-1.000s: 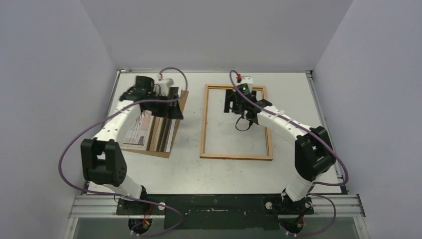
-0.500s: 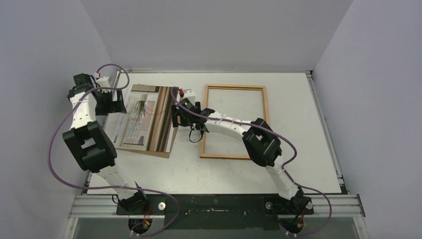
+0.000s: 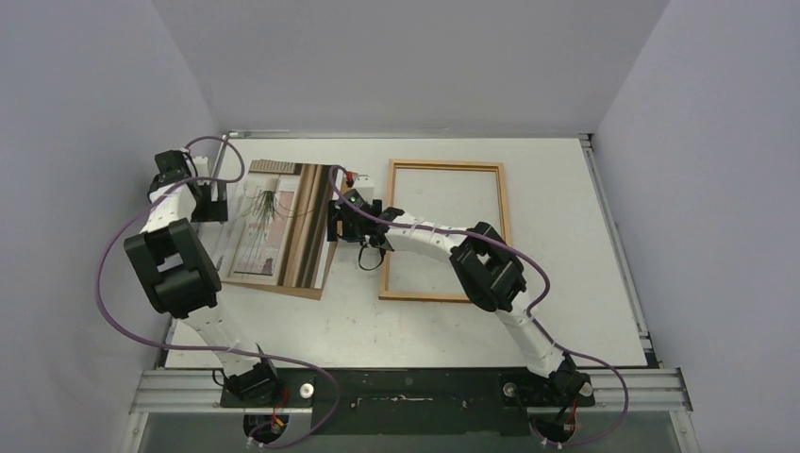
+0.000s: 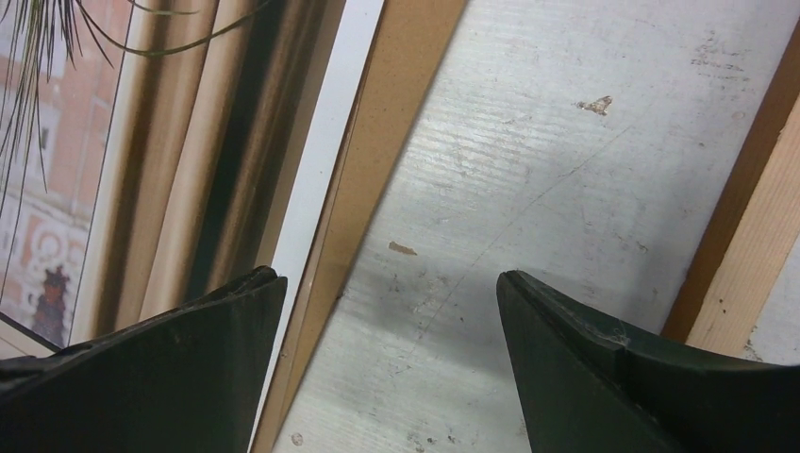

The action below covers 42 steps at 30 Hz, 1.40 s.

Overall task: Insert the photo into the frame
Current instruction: Move the photo frame item to the center of the board.

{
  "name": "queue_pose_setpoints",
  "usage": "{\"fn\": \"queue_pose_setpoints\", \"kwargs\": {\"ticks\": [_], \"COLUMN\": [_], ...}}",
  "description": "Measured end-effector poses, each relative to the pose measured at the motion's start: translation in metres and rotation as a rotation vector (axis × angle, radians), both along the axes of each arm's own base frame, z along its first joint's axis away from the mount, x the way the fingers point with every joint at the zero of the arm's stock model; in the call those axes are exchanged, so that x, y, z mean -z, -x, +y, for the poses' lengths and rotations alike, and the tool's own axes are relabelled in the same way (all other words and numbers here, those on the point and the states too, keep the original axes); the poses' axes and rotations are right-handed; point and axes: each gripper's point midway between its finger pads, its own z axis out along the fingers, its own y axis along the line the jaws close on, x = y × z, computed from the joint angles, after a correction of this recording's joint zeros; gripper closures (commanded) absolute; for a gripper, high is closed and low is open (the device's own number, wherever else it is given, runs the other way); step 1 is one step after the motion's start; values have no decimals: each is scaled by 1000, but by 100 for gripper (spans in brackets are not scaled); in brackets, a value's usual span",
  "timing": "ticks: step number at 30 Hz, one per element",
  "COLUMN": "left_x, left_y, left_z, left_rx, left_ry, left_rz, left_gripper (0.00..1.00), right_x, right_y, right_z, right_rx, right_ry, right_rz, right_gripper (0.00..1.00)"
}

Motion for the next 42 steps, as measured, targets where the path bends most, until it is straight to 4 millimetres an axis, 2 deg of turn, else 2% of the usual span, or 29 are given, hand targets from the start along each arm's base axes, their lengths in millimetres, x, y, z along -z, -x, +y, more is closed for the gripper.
{"fn": "queue_pose_setpoints", "kwargs": {"ticks": [7,13,17,22,29,42], "left_x": [23,24,28,51,54,59], "left_y": [-6,-17,-19,-22,-26,-22], "left_z": [13,29,32,19,7,-10], "left_rx": [-43,-104,-120,-91,-68,-37], "left_ry": [-91,-192,-230,-246,-235,-134], "left_rz": [34,6,15,74,75,57], "left_gripper": [17,22,22,23,25,25], "right_x": [-4,-6,-5,-3,1,4], "right_y": [-7,-15,-18,-20,-24,-23], "right_z": [0,-2,-4,-6,-9,8], "right_rx": [15,30,39,42,45,22], "right_ry": [-24,-50,-64,-76,-98,-221], "right_rz": [-10,-11,-2,10,28,51], "right_gripper": [15,15,15,15,15,16]}}
